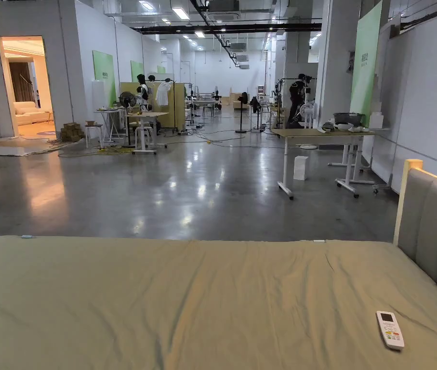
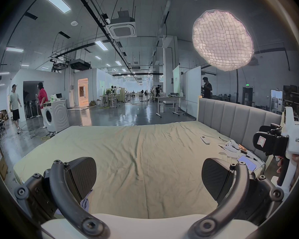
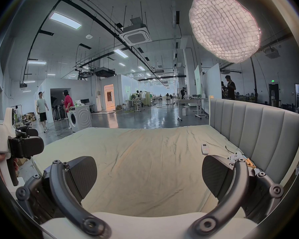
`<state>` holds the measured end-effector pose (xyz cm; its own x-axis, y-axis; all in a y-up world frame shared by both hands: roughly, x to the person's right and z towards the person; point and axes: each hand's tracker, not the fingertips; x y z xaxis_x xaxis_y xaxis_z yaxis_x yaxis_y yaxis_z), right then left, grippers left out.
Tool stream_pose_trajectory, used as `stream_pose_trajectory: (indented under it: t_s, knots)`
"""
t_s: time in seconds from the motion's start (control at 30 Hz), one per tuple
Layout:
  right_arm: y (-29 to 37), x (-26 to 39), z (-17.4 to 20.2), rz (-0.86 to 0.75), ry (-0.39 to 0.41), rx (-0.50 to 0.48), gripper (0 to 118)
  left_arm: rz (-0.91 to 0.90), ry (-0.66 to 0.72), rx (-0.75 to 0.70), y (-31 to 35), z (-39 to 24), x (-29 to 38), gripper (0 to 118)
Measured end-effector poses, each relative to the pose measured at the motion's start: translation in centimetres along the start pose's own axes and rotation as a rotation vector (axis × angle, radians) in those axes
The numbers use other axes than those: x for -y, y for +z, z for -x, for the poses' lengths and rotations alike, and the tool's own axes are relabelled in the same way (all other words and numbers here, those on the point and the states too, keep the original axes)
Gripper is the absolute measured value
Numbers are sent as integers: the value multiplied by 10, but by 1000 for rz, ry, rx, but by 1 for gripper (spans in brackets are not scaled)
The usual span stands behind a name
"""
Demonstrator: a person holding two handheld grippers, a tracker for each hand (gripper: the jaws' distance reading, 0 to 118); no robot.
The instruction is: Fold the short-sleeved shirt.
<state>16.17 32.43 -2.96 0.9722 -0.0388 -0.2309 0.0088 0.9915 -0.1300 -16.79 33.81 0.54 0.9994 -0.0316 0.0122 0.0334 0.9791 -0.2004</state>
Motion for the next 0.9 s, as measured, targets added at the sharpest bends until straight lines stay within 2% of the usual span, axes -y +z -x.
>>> stream_pose_trajectory:
  t_s: [0.33,0.4,0.53,0.67,0.73,0.8,0.9]
  knots:
    - [0,0,-1,6,-13,-10,118,3,-14,11,-1,-2,-1,118]
    - [1,-1,-4,-2,-48,-33,118,1,-13,8,-1,-2,-2,118]
    - [1,-4,-14,-7,-167,-75,118,3,-17,0,-1,0,-4,118]
    - [0,-14,-18,43,-279,47,118,6,0,-15,-1,6,-4,118]
    - [-3,-18,-17,94,-278,95,118,-1,15,5,0,8,-4,118]
    - [-5,-21,-16,140,-268,69,118,0,23,8,0,7,-4,118]
    - [-1,-22,-17,210,-303,26,118,1,11,7,0,6,-5,118]
